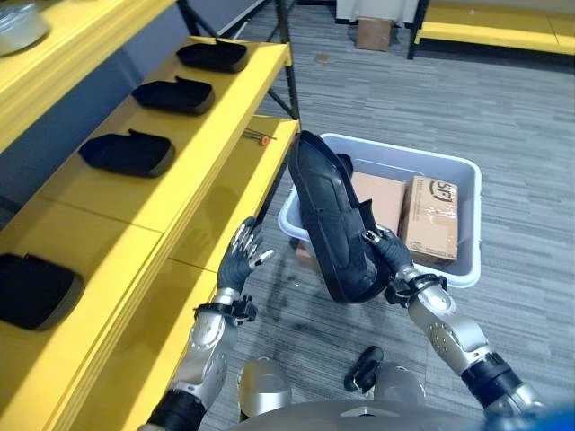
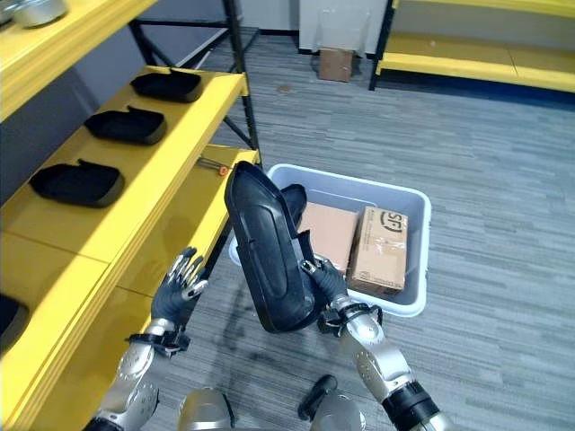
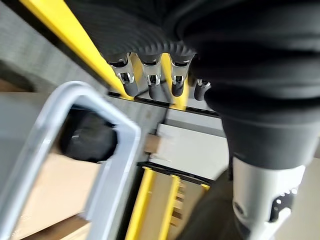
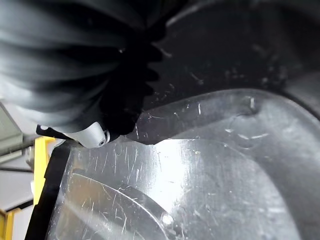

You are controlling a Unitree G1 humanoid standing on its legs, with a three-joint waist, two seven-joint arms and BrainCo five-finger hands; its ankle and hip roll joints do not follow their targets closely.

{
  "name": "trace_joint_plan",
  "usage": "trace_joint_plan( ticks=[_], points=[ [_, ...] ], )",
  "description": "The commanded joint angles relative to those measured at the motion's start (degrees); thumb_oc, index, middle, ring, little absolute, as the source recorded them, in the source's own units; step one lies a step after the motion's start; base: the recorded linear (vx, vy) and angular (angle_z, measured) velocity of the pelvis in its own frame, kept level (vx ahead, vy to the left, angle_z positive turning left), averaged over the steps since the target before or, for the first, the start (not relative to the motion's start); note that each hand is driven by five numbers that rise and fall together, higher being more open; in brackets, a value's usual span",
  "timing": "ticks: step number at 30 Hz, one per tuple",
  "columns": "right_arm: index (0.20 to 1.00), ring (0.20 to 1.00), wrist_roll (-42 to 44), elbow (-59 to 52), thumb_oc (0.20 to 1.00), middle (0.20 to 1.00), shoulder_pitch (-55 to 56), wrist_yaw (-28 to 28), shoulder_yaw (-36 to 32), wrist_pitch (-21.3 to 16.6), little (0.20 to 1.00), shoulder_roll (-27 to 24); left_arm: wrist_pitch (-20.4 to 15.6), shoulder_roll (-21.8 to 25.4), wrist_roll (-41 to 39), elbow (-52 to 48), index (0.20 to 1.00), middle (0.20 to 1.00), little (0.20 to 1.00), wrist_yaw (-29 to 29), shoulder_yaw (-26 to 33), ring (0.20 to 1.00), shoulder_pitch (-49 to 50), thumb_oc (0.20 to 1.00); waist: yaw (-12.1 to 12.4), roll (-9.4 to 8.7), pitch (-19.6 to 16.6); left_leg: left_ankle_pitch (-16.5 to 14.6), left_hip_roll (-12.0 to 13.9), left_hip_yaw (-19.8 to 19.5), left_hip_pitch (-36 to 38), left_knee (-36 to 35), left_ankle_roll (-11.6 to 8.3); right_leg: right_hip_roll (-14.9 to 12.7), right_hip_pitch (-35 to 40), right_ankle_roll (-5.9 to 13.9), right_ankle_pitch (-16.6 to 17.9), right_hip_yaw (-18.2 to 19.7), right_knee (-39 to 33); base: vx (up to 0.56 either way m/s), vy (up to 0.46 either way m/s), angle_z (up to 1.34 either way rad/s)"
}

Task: Move parts from the plastic box to the shelf.

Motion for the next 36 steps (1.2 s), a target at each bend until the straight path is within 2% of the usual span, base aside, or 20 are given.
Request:
trace_joint_plan(
  ticks=[1, 2, 3, 8, 10, 11, 12, 13, 14, 15, 16, 18, 21, 22, 26, 29, 31, 33, 34, 36],
  points=[
    [0.200, 0.200, 2.91, -4.81, 0.200, 0.200, -3.96, 4.89, -0.18, -5.76, 0.200, 2.52, -1.03, 4.11, 2.96, -7.63, 1.000, 1.000, 1.000, -3.36, -0.41, 1.000, 3.10, 1.000, -0.39, -0.44, -3.26, 5.19, -1.94, -3.69, 0.46, -8.81, -1.13, 3.06, 5.96, 4.51, 0.68, 12.51, -3.95, -0.12, 0.327, 0.76],
    [0.200, 0.200, 3.33, -5.45, 0.200, 0.200, -3.79, 5.33, -0.05, -5.49, 0.200, 2.54, -0.92, 4.43, 3.64, -7.95, 1.000, 1.000, 1.000, -3.26, -0.85, 1.000, 3.07, 1.000, -0.22, -0.25, -3.68, 5.41, -2.46, -4.11, 1.01, -10.76, -1.06, 2.91, 6.22, 5.14, 1.18, 12.40, -4.53, -0.19, 0.466, 1.02],
    [0.200, 0.200, 4.97, -7.08, 0.200, 0.200, -3.23, 6.74, 0.50, -4.01, 0.200, 2.42, -1.00, 5.06, 5.06, -8.70, 1.000, 1.000, 1.000, -2.72, -1.78, 1.000, 3.32, 1.000, 0.79, -0.14, -4.68, 6.36, -3.67, -4.73, 1.88, -14.61, -0.88, 2.21, 7.21, 6.91, 3.02, 11.45, -6.92, -0.16, 0.368, 0.88],
    [0.200, 0.200, 4.18, -8.61, 0.200, 0.200, -2.74, 7.93, 1.89, -3.04, 0.200, 2.48, -1.29, 5.62, 6.54, -9.85, 1.000, 1.000, 1.000, -2.04, -2.21, 1.000, 3.75, 1.000, 2.25, -0.29, -5.25, 7.39, -5.38, -4.70, 2.54, -18.59, -0.53, 0.83, 8.07, 8.71, 6.37, 9.50, -10.29, -0.15, 0.255, 0.38],
    [0.200, 0.200, 4.42, -9.45, 0.200, 0.200, -2.98, 8.18, 3.09, -3.38, 0.200, 2.43, -1.24, 5.81, 5.25, -10.07, 1.000, 1.000, 1.000, -2.15, -2.43, 1.000, 3.36, 1.000, 3.38, -0.71, -5.26, 7.04, -6.33, -4.27, 1.83, -19.29, -0.45, -0.24, 8.07, 10.31, 9.96, 7.58, -13.60, -0.24, 0.266, 0.10],
    [0.200, 0.200, 4.93, -10.77, 0.200, 0.200, -3.09, 7.28, 3.71, -3.41, 0.200, 2.42, -1.19, 5.96, 5.25, -9.87, 1.000, 1.000, 1.000, -2.33, -2.79, 1.000, 2.46, 1.000, 3.58, -1.13, -5.19, 6.31, -7.61, -4.91, 1.12, -19.56, 0.32, -0.94, 7.41, 11.22, 11.81, 7.90, -14.52, -0.27, 0.286, 0.55],
    [0.200, 0.200, 5.91, -11.38, 0.200, 0.200, -2.60, 6.41, 3.79, -3.98, 0.200, 2.58, -0.86, 6.33, 4.61, -9.33, 1.000, 1.000, 1.000, -2.97, -3.31, 1.000, 1.63, 1.000, 2.77, -1.53, -4.80, 5.35, -9.38, -8.21, 0.26, -19.56, 1.92, 0.07, 6.06, 11.18, 11.15, 12.64, -13.48, -0.23, 0.212, 1.22],
    [0.200, 0.200, 6.30, -11.55, 0.200, 0.200, -2.18, 6.39, 3.70, -4.23, 0.200, 2.78, -0.35, 6.36, 3.55, -9.27, 1.000, 1.000, 1.000, -3.85, -3.42, 1.000, 1.44, 1.000, 2.08, -1.78, -4.66, 4.83, -10.23, -10.02, -0.05, -19.56, 2.68, 0.99, 5.34, 11.18, 10.78, 15.53, -12.85, -0.18, 0.106, 1.60],
    [0.200, 0.200, 5.83, -11.46, 0.200, 0.200, -0.93, 6.75, 2.97, -4.02, 0.200, 3.40, 0.71, 6.31, 3.12, -8.23, 1.000, 1.000, 1.000, -5.29, -3.60, 1.000, 0.84, 1.000, -0.25, -2.33, -4.39, 4.86, -11.92, -14.35, -1.04, -19.56, 4.83, 4.00, 2.70, 10.44, 10.31, 23.52, -10.36, -0.09, 0.025, 1.58],
    [0.200, 0.200, 5.78, -11.46, 0.200, 0.200, -0.84, 6.86, 2.90, -3.99, 0.200, 3.44, 0.67, 6.32, 3.12, -8.11, 1.000, 1.000, 1.000, -5.09, -3.64, 1.000, 0.75, 1.000, -0.49, -2.38, -4.36, 4.79, -12.02, -14.79, -1.03, -19.56, 4.98, 4.44, 2.51, 10.38, 9.96, 24.35, -9.91, -0.03, 0.002, 1.54],
    [0.200, 0.200, 5.66, -11.34, 0.200, 0.200, -0.57, 7.48, 2.73, -3.46, 0.200, 3.47, 0.92, 6.26, 3.25, -7.77, 1.000, 1.000, 1.000, -3.95, -3.63, 1.000, 0.68, 1.000, -1.11, -2.59, -4.45, 4.57, -12.40, -16.67, -1.06, -19.56, 5.48, 6.81, 2.29, 9.83, 8.20, 27.07, -8.94, 0.04, -0.005, 1.54],
    [0.200, 0.200, 4.66, -11.02, 0.200, 0.200, -0.18, 8.38, 2.37, -2.84, 0.200, 3.50, 2.31, 5.73, 4.83, -7.26, 1.000, 1.000, 1.000, -1.35, -3.27, 1.000, 0.57, 1.000, -1.41, -2.94, -4.85, 4.43, -13.19, -19.13, -1.13, -19.56, 5.92, 10.06, 2.46, 8.49, 6.03, 29.51, -7.32, 0.05, -0.004, 1.30],
    [0.200, 0.200, 4.67, -10.61, 0.200, 0.200, -0.16, 9.82, 2.07, -0.42, 0.200, 2.99, 3.18, 4.48, 4.36, -6.87, 1.000, 1.000, 1.000, -3.80, -3.11, 1.000, 1.56, 1.000, -1.07, -3.83, -5.83, 4.80, -14.78, -22.03, -1.32, -19.56, 5.69, 15.13, 2.95, 6.08, 4.07, 31.31, -5.83, 0.09, -0.012, 0.66],
    [0.200, 0.200, 4.13, -9.83, 0.200, 0.200, -0.58, 10.58, 2.23, -0.02, 0.200, 2.60, 3.55, 3.41, 2.11, -7.12, 1.000, 1.000, 1.000, -3.92, -2.97, 1.000, 2.81, 1.000, -0.82, -4.15, -5.81, 5.15, -16.03, -24.29, -1.25, -19.56, 5.34, 17.64, 3.74, 4.80, 3.45, 33.07, -7.45, 0.10, -0.037, 0.29],
    [0.200, 0.200, 3.70, -7.70, 0.200, 0.200, -2.07, 8.37, 2.98, -1.11, 0.200, 2.16, 4.02, 2.63, 3.69, -5.50, 1.000, 1.000, 1.000, -3.56, -2.52, 1.000, 2.57, 1.000, 0.21, -4.24, -5.99, 5.91, -16.72, -28.48, -1.85, -19.56, 5.03, 17.76, 4.77, 3.93, 2.74, 34.30, -10.12, 0.05, -0.130, 0.57],
    [0.200, 0.200, 3.78, -5.95, 0.200, 0.200, -2.45, 9.01, 2.74, -1.73, 0.200, 2.41, 4.59, 2.21, 4.20, -4.62, 1.000, 1.000, 1.000, -5.46, -1.69, 1.000, 3.76, 1.000, 1.07, -4.12, -6.12, 5.82, -16.95, -29.45, -1.46, -19.56, 4.71, 17.69, 6.49, 3.64, 2.87, 33.84, -13.41, 0.08, -0.130, 0.33],
    [0.200, 0.200, 1.89, -6.04, 0.200, 0.200, -1.66, 9.16, 2.26, -1.31, 0.200, 2.59, 4.98, 2.29, 5.87, -5.03, 1.000, 1.000, 1.000, -6.12, -1.22, 1.000, 5.07, 1.000, 0.95, -3.84, -6.40, 5.68, -16.88, -28.35, -0.70, -19.56, 4.53, 17.31, 7.12, 3.71, 3.13, 33.25, -14.34, 0.09, -0.080, 0.30],
    [0.200, 0.200, 0.81, -6.89, 0.200, 0.200, -0.18, 8.04, 1.45, -1.53, 0.200, 2.28, 5.76, 2.53, 5.97, -4.81, 1.000, 1.000, 1.000, -7.37, -1.43, 1.000, 5.04, 1.000, -0.55, -3.66, -6.41, 4.80, -15.57, -21.86, -0.50, -17.41, 3.76, 16.08, 7.52, 3.81, 3.23, 30.53, -14.70, 0.01, -0.020, 0.48],
    [0.200, 0.200, 1.05, -7.27, 0.200, 0.200, 0.88, 6.44, 0.55, -1.30, 0.200, 2.01, 6.11, 2.87, 6.11, -4.36, 1.000, 1.000, 1.000, -8.66, -2.04, 1.000, 4.08, 1.000, -2.47, -3.64, -6.50, 4.06, -13.09, -13.62, -0.72, -14.91, 2.62, 14.73, 7.45, 4.12, 3.16, 26.84, -14.22, -0.04, 0.023, 1.05],
    [0.200, 0.200, 1.11, -6.50, 0.200, 0.200, 0.71, 6.40, 0.26, -1.68, 0.200, 1.85, 6.17, 3.00, 5.47, -4.07, 1.000, 1.000, 1.000, -8.66, -2.57, 1.000, 3.62, 1.000, -3.08, -3.62, -6.38, 4.07, -11.37, -11.48, -1.15, -13.40, 1.84, 13.98, 7.50, 3.88, 2.81, 25.47, -13.54, -0.03, 0.049, 1.54]
  ],
)
